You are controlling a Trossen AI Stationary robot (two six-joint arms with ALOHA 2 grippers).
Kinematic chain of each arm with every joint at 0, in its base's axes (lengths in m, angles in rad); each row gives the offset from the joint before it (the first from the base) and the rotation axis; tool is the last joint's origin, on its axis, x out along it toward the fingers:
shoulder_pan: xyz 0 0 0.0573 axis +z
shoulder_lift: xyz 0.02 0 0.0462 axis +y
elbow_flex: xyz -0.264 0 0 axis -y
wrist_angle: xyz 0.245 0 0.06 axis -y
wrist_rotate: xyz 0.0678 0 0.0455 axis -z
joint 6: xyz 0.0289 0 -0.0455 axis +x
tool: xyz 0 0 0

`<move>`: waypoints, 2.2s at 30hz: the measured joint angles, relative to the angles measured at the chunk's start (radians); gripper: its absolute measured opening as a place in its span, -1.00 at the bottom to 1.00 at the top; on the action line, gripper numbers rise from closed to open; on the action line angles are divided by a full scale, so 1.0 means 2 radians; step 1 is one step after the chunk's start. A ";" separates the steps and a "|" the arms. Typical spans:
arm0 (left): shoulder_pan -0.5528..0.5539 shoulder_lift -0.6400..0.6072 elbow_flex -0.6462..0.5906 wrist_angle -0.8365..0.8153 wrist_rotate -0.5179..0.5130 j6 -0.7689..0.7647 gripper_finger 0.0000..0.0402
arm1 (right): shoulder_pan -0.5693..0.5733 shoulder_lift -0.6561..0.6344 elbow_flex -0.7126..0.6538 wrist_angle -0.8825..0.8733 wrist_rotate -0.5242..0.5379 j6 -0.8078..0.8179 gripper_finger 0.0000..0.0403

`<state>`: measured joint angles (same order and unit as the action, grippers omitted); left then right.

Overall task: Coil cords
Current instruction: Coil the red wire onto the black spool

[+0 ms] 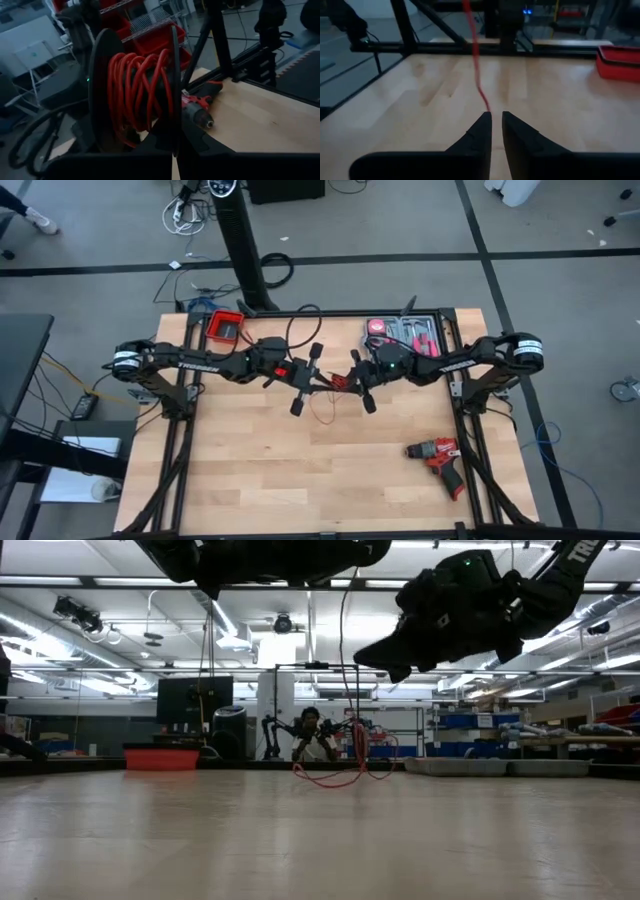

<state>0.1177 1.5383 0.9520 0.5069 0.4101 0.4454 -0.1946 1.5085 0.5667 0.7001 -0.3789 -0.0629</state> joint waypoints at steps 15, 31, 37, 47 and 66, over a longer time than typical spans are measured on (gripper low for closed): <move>0.000 0.001 0.000 -0.002 -0.012 0.000 -0.97 | 0.024 0.084 0.002 0.113 0.023 0.009 -0.50; 0.000 0.001 0.000 -0.002 -0.023 -0.002 -0.97 | 0.026 0.104 0.003 0.138 0.031 0.002 -0.87; 0.000 0.001 0.000 -0.003 -0.050 -0.002 -0.97 | 0.024 0.104 0.003 0.129 0.018 -0.005 -0.97; 0.000 0.001 0.000 -0.008 -0.055 -0.024 -0.97 | 0.001 0.104 0.003 0.111 -0.024 -0.010 -0.99; 0.033 -0.028 0.000 -0.153 -0.084 -0.099 -0.97 | -0.026 0.030 0.003 -0.046 -0.077 -0.084 -1.00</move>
<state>0.1836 1.4822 0.9524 0.2003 0.2429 0.2471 -0.2461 1.5695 0.5720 0.6076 -0.5322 -0.2306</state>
